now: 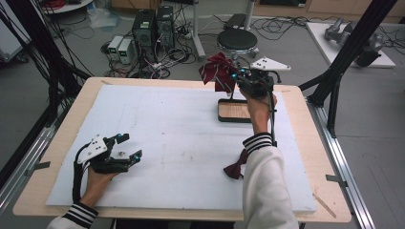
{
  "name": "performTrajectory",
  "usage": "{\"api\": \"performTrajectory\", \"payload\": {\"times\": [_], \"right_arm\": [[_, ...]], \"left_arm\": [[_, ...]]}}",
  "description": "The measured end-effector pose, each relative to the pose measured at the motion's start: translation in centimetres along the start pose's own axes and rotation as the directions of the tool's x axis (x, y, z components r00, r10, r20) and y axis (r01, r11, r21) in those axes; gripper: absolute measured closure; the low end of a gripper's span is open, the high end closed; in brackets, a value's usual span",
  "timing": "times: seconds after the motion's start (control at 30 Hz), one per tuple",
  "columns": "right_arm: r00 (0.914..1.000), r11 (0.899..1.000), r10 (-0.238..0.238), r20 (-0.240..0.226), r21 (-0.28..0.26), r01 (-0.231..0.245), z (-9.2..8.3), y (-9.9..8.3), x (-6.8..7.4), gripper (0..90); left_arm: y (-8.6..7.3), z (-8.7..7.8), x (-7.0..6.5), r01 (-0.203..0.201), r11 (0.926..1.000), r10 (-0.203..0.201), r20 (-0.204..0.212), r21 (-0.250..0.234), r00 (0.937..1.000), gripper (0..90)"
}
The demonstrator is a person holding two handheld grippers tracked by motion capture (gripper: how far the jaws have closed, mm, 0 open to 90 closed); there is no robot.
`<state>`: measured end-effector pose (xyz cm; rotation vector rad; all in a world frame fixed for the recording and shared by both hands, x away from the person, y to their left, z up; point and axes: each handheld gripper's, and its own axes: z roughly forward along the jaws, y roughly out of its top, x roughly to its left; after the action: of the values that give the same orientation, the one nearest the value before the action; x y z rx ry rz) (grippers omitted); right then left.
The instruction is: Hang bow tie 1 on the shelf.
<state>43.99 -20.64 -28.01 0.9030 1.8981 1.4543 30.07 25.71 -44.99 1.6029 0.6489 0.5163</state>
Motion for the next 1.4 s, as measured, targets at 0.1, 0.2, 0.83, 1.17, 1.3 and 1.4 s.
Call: {"api": "performTrajectory", "payload": {"times": [0.1, 0.2, 0.83, 1.17, 1.3, 1.4], "right_arm": [[1.0000, 1.000, 0.002, -0.009, 0.003, -0.002, 0.6, -0.1, 0.4, 84.1], [0.9999, 1.000, 0.001, -0.013, -0.002, -0.001, 1.0, -0.2, 0.5, 84.0], [0.9991, 0.999, 0.004, -0.042, 0.043, -0.002, 2.9, -0.8, 1.6, 83.9], [0.9990, 0.997, 0.005, -0.045, 0.073, -0.002, 3.9, -1.2, 2.1, 83.8], [0.9987, 0.995, 0.002, -0.051, 0.099, 0.003, 4.4, -1.5, 2.3, 83.5], [0.9987, 0.992, -0.003, -0.050, 0.126, 0.010, 4.8, -1.7, 2.5, 83.4]], "left_arm": [[0.0, 0.0, 0.0, 0.004, 1.0000, -0.004, -0.001, -0.003, 1.0000, 15.1], [0.0, 0.0, 0.0, -0.002, 1.0000, 0.002, 0.001, -0.001, 1.0000, 15.2], [0.0, 0.0, -0.1, -0.006, 1.0000, 0.006, 0.002, 0.000, 1.0000, 15.5], [0.0, 0.0, -0.1, -0.005, 1.0000, 0.005, 0.001, 0.000, 1.0000, 15.5], [0.0, 0.0, 0.0, -0.005, 1.0000, 0.005, 0.001, 0.000, 1.0000, 15.5], [0.0, 0.0, -0.1, -0.005, 1.0000, 0.005, 0.001, -0.003, 1.0000, 15.5]]}}
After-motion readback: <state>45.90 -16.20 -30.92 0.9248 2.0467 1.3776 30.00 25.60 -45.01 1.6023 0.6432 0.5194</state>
